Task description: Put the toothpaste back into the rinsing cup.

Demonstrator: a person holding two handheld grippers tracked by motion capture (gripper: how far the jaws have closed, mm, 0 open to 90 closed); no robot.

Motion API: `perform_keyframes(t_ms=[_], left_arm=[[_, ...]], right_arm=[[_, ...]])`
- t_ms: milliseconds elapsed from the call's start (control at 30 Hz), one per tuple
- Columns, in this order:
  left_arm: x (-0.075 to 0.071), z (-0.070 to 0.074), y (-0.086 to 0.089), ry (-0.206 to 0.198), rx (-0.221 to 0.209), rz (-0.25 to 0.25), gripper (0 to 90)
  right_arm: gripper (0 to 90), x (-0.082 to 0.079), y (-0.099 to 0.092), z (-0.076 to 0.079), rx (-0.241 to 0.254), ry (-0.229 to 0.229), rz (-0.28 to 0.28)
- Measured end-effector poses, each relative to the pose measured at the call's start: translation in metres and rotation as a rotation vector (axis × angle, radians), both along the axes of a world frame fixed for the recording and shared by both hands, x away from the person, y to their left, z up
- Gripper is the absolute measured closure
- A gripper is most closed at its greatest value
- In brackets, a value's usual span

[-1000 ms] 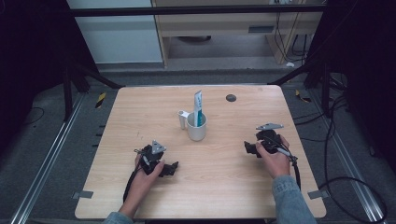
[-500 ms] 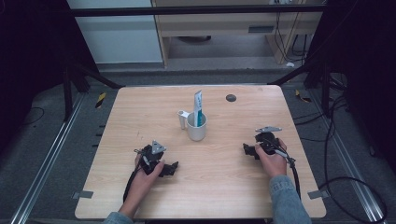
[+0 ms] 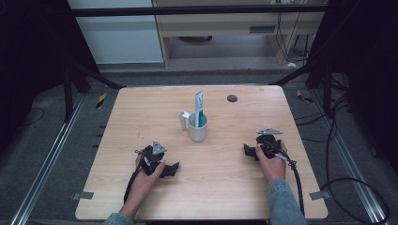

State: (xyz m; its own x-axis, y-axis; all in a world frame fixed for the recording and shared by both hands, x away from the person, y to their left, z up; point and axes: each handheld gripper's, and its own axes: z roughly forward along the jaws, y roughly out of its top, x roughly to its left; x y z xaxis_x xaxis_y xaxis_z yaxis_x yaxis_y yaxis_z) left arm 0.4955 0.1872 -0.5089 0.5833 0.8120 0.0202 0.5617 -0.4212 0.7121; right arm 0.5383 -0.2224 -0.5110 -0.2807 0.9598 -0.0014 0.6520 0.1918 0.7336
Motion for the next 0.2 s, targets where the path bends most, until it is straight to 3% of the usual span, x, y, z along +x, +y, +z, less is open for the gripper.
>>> perform_keyframes(t_ms=[200], left_arm=[[0.0, -0.0001, 0.0, -0.001, -0.002, 0.0, 0.0]], right_arm=[[1.1, 0.0026, 0.0006, -0.0005, -0.005, 0.01, -0.068]])
